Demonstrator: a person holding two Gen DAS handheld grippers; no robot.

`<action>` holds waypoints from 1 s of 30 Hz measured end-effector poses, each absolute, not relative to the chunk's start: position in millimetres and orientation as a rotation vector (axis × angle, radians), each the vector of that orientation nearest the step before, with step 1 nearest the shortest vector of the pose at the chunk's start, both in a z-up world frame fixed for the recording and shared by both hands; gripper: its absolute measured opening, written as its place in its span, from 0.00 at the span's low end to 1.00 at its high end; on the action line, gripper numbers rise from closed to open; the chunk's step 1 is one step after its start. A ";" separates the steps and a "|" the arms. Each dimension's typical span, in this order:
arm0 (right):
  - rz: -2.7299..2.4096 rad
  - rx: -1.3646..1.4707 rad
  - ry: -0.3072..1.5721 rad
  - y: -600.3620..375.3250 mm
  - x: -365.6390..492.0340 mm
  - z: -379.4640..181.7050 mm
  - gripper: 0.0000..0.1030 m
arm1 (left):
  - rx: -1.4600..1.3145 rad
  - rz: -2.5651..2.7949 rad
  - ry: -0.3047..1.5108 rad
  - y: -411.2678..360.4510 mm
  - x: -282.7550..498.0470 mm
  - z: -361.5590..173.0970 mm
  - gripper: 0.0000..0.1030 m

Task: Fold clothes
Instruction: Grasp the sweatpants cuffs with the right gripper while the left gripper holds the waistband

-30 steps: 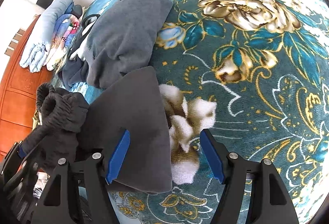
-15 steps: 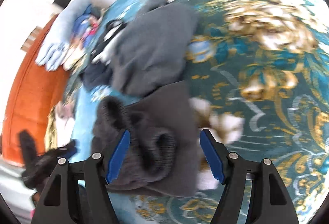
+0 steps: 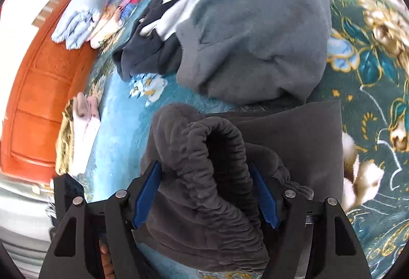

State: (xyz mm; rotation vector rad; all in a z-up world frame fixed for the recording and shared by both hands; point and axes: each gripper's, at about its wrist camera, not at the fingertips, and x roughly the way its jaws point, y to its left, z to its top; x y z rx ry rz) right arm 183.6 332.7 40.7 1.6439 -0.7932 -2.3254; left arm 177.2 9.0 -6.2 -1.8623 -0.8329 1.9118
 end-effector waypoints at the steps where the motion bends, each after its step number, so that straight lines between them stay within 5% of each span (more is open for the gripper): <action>1: -2.318 1.635 -0.797 332.8 185.4 45.3 0.49 | -1.855 1.906 -0.851 6.9 177.1 -6.1 0.67; 5: -2.227 1.564 -0.915 338.7 196.7 70.0 0.16 | -1.791 1.877 -0.866 5.7 177.6 0.9 0.67; 16: -2.206 1.766 -1.045 367.6 242.1 25.6 0.17 | -1.803 1.831 -0.776 14.4 180.2 2.9 0.67; 19: -2.223 1.775 -0.998 366.5 243.2 25.6 0.30 | -1.848 1.823 -0.726 20.0 180.7 -1.6 0.67; 23: -2.196 1.755 -1.017 373.1 252.6 18.8 0.62 | -1.895 1.813 -0.679 25.1 181.4 -6.8 0.67; 30: -2.150 1.720 -1.049 384.4 269.1 6.9 0.76 | -1.918 1.805 -0.683 24.2 181.8 -9.8 0.67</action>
